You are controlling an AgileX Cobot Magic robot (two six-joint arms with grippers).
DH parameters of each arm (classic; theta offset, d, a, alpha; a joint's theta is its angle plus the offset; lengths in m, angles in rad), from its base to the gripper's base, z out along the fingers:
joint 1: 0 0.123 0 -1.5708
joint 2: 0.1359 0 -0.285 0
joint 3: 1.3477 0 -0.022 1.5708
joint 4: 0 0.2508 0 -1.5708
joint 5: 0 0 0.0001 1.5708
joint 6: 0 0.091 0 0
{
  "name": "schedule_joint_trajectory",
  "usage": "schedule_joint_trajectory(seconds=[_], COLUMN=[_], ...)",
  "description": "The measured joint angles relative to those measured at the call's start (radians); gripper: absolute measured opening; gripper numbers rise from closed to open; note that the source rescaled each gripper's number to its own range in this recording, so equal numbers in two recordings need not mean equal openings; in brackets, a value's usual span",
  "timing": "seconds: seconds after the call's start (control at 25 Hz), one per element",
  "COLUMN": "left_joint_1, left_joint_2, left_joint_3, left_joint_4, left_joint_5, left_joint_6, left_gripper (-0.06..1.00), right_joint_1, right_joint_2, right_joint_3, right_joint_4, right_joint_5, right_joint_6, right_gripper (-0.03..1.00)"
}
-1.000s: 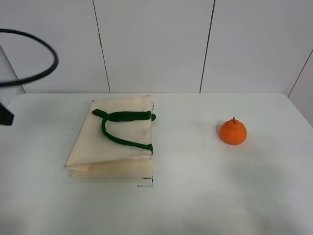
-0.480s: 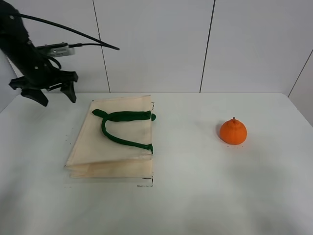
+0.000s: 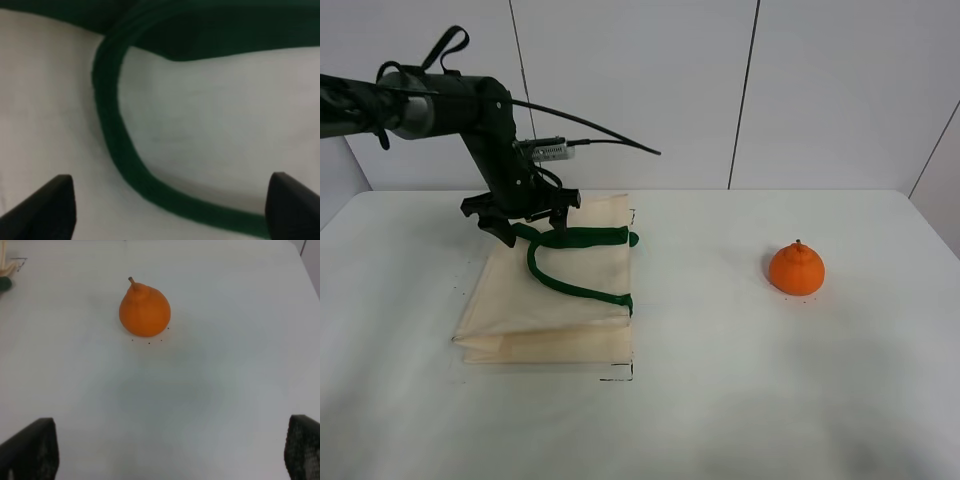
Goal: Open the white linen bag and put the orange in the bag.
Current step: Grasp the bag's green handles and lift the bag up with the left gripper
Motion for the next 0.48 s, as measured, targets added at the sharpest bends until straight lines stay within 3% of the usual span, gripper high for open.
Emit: schedule_joint_trajectory(seconds=[0.48], left_joint_1=[0.001], left_joint_2=[0.146], left_joint_3=[0.000], left_joint_4=[0.024], left_joint_5=[-0.075], left_joint_6=[-0.013], left_gripper=[0.98], right_joint_1=[0.000], right_joint_2=[0.000], right_joint_3=[0.000], right_joint_4=[0.000], right_joint_5=[0.000], right_joint_6=[0.000], right_gripper=[1.00])
